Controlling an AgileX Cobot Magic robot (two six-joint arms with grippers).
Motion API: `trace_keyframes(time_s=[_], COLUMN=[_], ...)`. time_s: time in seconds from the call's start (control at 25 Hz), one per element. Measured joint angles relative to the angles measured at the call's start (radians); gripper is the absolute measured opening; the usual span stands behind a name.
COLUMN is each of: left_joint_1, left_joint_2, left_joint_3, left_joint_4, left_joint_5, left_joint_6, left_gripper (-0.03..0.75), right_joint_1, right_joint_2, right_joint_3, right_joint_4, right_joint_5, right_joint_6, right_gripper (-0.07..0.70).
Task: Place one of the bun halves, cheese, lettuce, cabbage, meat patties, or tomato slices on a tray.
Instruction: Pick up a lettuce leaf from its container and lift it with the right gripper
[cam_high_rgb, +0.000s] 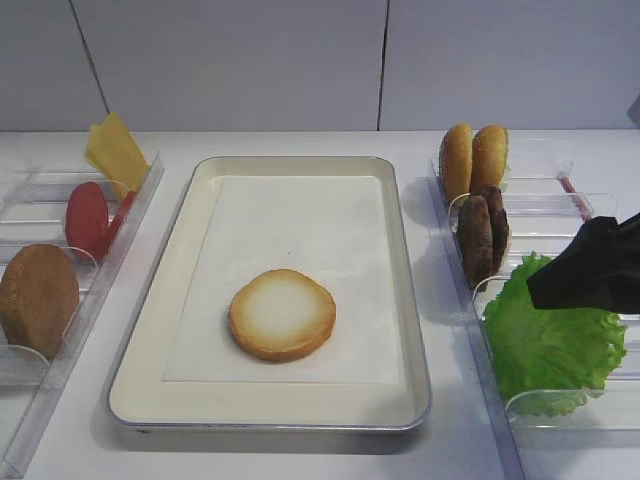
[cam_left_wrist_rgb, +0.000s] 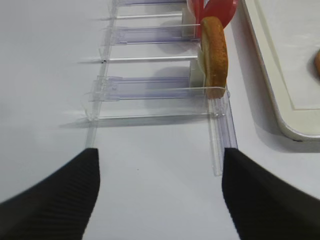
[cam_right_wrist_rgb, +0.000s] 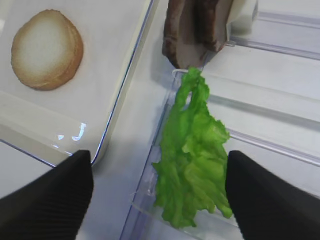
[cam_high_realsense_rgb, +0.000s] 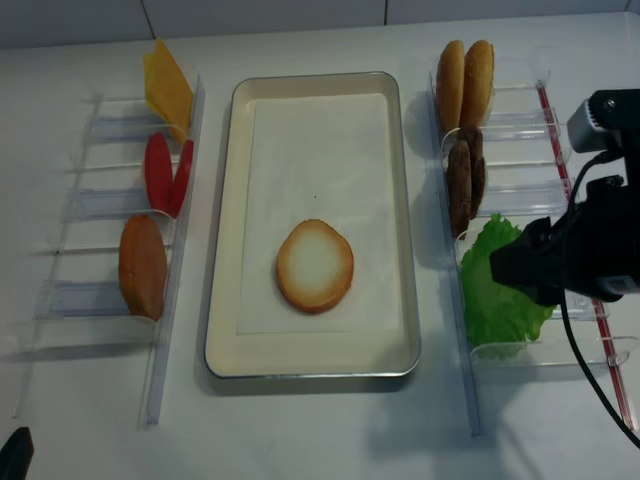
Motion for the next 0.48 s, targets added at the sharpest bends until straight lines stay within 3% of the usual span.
trace_keyframes(time_s=[0.48], left_joint_1=[0.000], left_joint_2=[0.000], left_joint_3=[0.000], left_joint_4=[0.000], left_joint_5=[0.000], left_joint_6=[0.000], left_gripper=[0.487], right_joint_1=[0.000], right_joint_2=[0.033], right_joint_3=[-0.001], right_joint_4=[0.022], right_joint_5=[0.007], right_joint_6=[-0.029], right_gripper=[0.480])
